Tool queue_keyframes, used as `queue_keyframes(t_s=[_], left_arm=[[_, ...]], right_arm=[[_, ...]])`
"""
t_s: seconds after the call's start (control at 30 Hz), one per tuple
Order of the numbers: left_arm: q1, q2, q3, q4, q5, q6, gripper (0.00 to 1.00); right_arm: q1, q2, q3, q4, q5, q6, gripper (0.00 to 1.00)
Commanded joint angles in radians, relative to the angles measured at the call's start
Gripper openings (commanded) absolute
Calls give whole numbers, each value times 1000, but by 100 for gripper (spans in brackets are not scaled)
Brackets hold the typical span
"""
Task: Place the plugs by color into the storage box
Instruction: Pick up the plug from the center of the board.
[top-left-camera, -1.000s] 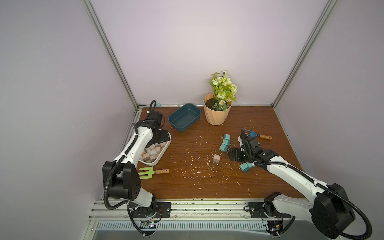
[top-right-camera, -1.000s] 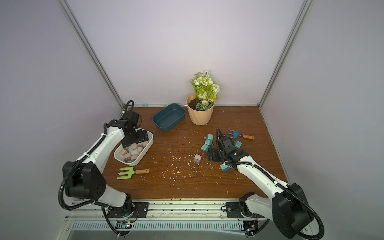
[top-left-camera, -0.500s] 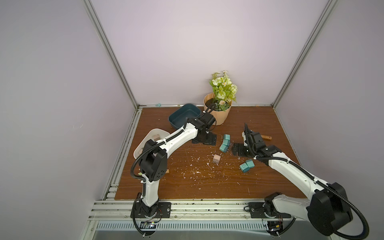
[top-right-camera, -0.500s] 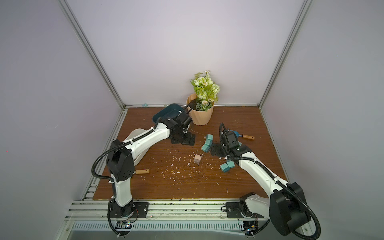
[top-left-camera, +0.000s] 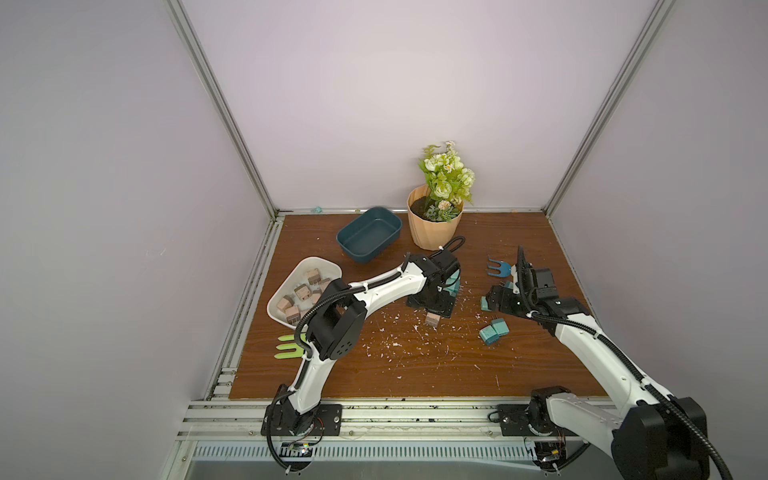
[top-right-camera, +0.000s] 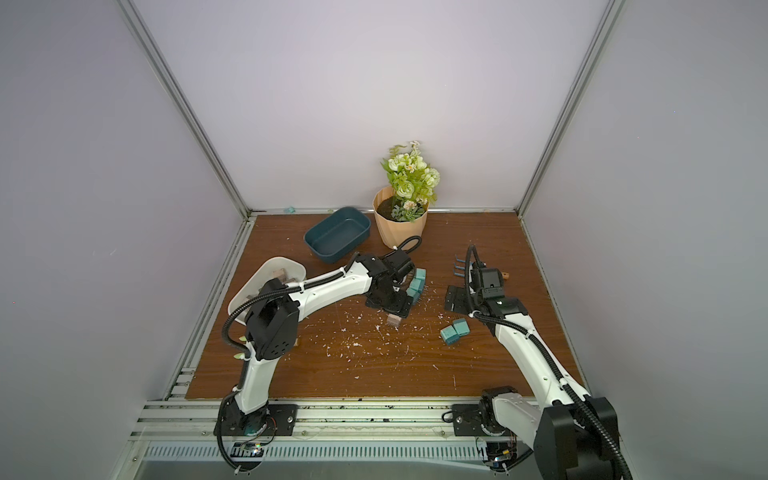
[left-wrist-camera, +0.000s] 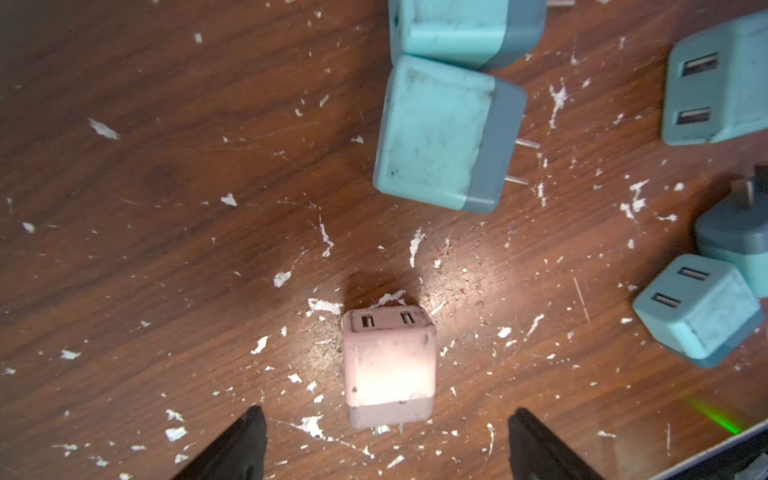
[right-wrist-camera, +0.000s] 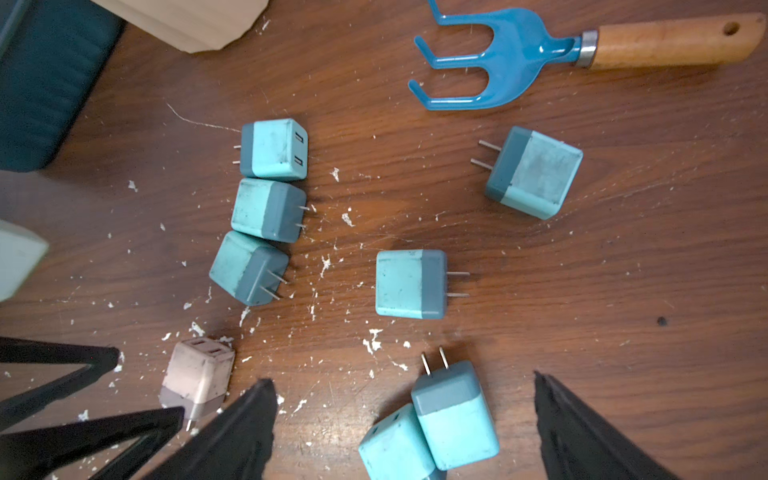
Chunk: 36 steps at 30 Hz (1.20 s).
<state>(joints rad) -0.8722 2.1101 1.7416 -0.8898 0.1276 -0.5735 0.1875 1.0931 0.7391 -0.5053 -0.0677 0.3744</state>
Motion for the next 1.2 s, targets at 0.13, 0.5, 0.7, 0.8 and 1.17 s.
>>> queue_keyframes(t_s=[0.13, 0.5, 0.7, 0.8, 1.17], left_arm=[[-18, 65, 3, -5, -3, -19, 86], [-39, 110, 3, -4, -14, -15, 63], [-40, 105, 10, -1, -31, -17, 48], [-39, 100, 15, -1, -29, -19, 44], [94, -69, -47, -4, -57, -31, 36]], right_arm=[[-3, -27, -10, -6, -34, -10, 99], [-2, -27, -24, -3, -33, -18, 99], [-2, -30, -36, 3, -40, -16, 99], [-3, -34, -41, 4, -41, -15, 99], [-3, -44, -52, 13, -49, -14, 99]])
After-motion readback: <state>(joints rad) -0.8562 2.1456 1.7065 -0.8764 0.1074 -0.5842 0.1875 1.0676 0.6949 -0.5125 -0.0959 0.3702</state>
